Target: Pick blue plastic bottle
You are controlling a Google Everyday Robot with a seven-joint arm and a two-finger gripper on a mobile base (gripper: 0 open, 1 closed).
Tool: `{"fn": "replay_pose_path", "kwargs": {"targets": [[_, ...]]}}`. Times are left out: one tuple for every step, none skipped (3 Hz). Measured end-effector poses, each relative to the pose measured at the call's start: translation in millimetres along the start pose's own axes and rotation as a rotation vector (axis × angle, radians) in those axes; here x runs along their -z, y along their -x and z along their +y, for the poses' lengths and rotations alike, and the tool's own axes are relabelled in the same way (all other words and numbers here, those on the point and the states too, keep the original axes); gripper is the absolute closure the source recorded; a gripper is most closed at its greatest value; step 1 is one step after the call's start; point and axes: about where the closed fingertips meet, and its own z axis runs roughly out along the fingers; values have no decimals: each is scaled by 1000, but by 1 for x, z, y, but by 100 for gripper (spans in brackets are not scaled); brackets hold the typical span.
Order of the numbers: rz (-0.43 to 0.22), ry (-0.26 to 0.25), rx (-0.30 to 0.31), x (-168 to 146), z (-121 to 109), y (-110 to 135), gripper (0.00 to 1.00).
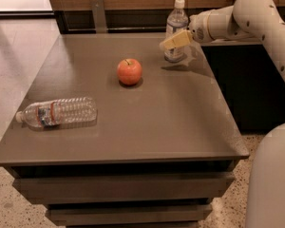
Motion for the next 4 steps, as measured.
{"fn": "replay_pose_path", "kwargs": {"targets": [[-10,-8,-11,-4,-2,1,19],[-16,-14,-16,-3,-3,1,41],[-22,-7,-6,3,-2,1,64],[-31,12,25,15,1,12,87]]}}
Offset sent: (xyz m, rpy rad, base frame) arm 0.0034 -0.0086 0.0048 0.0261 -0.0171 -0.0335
